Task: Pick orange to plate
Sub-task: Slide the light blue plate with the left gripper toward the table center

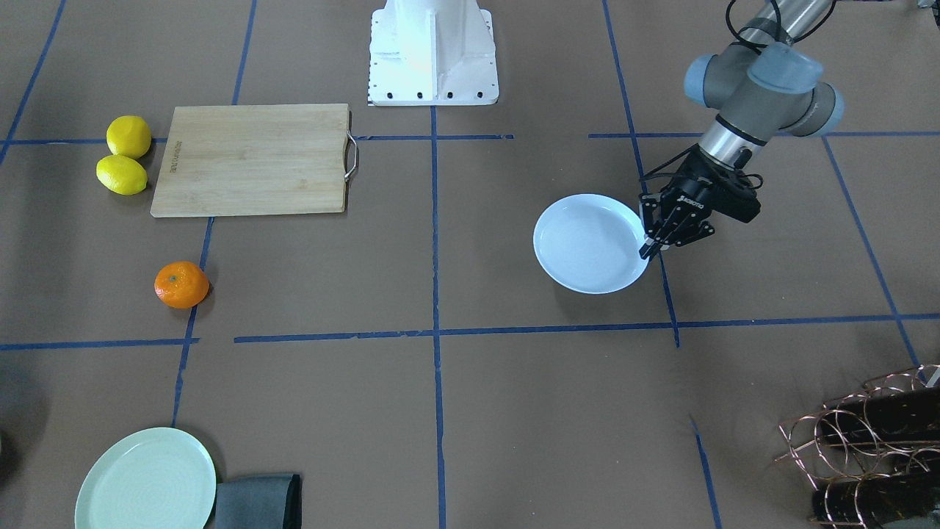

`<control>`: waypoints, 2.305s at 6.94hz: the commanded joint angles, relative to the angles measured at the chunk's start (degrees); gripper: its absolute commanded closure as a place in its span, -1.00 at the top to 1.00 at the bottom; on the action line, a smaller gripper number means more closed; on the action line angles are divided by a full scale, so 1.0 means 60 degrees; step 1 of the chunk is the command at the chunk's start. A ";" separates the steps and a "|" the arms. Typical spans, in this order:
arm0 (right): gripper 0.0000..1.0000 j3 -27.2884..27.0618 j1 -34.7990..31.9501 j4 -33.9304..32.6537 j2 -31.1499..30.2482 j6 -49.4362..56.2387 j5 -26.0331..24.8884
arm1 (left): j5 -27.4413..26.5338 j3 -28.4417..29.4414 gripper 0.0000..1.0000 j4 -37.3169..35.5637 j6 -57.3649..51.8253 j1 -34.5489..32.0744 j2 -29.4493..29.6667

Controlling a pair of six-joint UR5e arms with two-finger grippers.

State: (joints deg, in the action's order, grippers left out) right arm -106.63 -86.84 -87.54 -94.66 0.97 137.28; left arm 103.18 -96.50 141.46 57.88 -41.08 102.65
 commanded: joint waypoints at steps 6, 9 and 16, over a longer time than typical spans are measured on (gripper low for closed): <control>1.00 0.0002 0.0000 -0.0001 0.0015 -0.0029 0.0000 | -0.2226 0.2430 -1.00 -0.2834 0.1765 0.2057 0.4176; 1.00 0.0002 0.0000 -0.0001 0.0015 -0.0015 0.0015 | -0.2211 0.2387 0.39 -0.2863 0.1604 0.2057 0.4118; 1.00 0.0002 0.0146 0.1098 0.0102 -0.0044 0.0118 | 0.2814 -0.2112 1.00 -0.8343 -0.6143 -0.3832 0.1031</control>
State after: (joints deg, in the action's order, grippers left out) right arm -106.65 -86.38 -81.05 -94.33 0.72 138.01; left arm 111.31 -108.72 99.26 31.55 -54.77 111.73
